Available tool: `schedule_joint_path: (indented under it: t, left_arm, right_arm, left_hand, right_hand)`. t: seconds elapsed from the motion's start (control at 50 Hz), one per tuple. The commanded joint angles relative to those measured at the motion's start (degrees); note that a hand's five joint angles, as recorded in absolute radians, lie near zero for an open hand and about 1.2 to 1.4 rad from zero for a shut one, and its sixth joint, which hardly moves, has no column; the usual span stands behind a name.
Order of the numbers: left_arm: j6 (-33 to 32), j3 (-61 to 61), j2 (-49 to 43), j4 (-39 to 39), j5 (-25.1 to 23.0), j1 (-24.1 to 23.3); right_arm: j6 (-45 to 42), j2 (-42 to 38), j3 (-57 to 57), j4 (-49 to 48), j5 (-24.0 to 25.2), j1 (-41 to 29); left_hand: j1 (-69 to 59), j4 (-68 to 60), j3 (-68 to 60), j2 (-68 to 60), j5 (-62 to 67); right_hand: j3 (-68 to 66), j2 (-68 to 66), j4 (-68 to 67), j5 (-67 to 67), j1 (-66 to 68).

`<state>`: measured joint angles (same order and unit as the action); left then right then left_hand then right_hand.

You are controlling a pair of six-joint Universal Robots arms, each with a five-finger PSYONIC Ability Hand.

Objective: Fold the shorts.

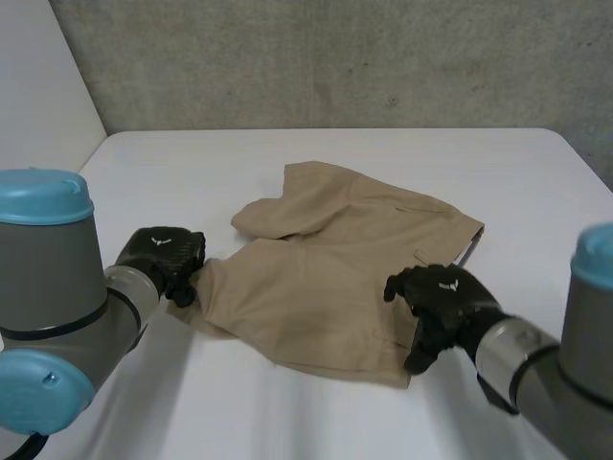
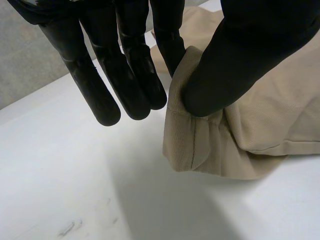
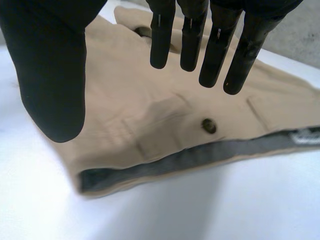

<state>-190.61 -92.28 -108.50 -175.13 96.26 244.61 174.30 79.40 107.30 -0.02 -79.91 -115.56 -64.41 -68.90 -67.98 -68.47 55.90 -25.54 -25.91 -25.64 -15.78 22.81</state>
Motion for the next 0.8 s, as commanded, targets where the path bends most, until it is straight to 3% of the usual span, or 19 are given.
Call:
schedule_joint_path:
  t: [0.02,0.38,0.6,0.7,0.8]
  left_arm:
    - [0.2,0.3,-0.3,-1.4,0.1,1.0]
    - [0.7,-0.4,-0.4,-1.7,0.1,1.0]
    - [1.6,-0.5,-0.4,-1.6,0.1,1.0]
    - [1.6,-0.5,-0.4,-1.6,0.2,1.0]
    - [1.5,-0.6,-0.4,-1.6,0.2,1.0]
  right_arm:
    - [4.5,0.5,6.5,-7.3,0.1,-1.0]
    - [1.2,-7.9,5.9,-14.7,-1.9,-4.3]
    - [-6.8,-10.0,4.1,-18.8,-5.5,-4.1]
    - [-7.3,-10.9,2.9,-18.2,-4.9,-4.1]
    - [-7.3,-11.5,1.6,-15.8,-5.2,-4.2]
  left_hand:
    - [-15.6,-11.1,-12.0,-11.5,14.1]
    - [-15.6,-11.1,-12.0,-11.5,14.1]
    - [-15.6,-11.1,-12.0,-11.5,14.1]
    - [-15.6,-11.1,-12.0,-11.5,14.1]
    - [-15.6,-11.1,-12.0,-11.5,14.1]
  right_hand:
    - [-4.1,-3.7,-3.9,-3.8,6.8]
    - [-10.6,-10.2,-10.5,-10.4,13.3]
    - [-27.9,-27.6,-27.8,-27.7,30.7]
    - [-42.2,-41.8,-42.1,-42.0,44.9]
    - [-39.7,-39.4,-39.6,-39.5,42.5]
